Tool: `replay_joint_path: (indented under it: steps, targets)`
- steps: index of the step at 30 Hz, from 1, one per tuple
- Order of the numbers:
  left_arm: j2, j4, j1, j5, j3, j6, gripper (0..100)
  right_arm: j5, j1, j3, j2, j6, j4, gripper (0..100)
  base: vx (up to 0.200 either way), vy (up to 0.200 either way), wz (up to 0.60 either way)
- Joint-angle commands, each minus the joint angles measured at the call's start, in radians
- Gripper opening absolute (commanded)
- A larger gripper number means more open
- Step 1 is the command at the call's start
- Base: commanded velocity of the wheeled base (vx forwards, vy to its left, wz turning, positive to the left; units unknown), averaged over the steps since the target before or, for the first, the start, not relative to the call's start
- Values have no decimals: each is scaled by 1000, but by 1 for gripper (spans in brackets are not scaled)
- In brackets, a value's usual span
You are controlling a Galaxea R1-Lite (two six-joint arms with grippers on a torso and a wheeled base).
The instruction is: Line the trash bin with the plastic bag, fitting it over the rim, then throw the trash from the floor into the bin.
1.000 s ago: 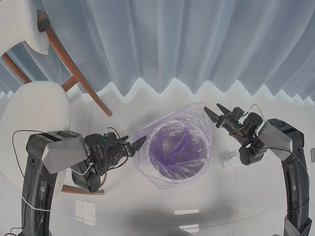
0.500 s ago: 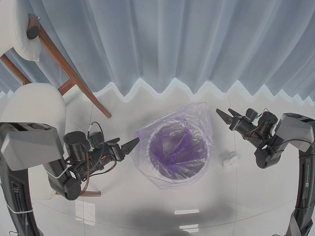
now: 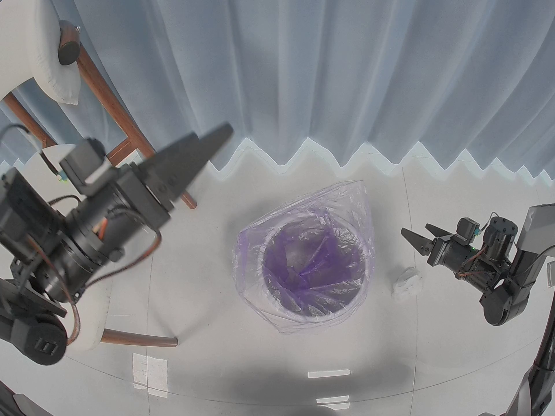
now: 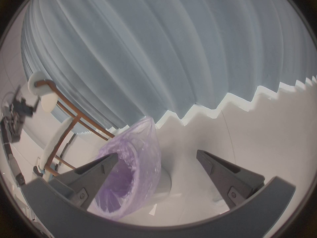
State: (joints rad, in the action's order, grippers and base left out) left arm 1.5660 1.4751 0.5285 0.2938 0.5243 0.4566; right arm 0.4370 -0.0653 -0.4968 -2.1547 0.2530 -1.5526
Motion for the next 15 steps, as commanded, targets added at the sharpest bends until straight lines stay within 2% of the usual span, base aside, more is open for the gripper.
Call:
replay_joint_path:
  steps: [1,7,8,10,12,15]
  targets:
    - [-136,-35,2,-1,134,37,100,-32,7,57,-17,-49,-8,100,0,0,0]
    - [-153,-38,-13,-1,197,40,100,-92,12,-45,-128,-66,11,100,0,0,0]
    - [-176,-50,-35,-1,230,40,100,-135,19,-98,-148,-66,62,100,0,0,0]
    - [-202,-84,-71,4,260,40,100,-179,21,-140,-149,-66,152,100,0,0,0]
    - [-231,-131,-105,15,276,43,100,-201,21,-174,-149,-67,256,100,0,0,0]
    - [-262,-177,-119,42,278,47,100,-210,21,-243,-166,-81,391,100,0,-200,0]
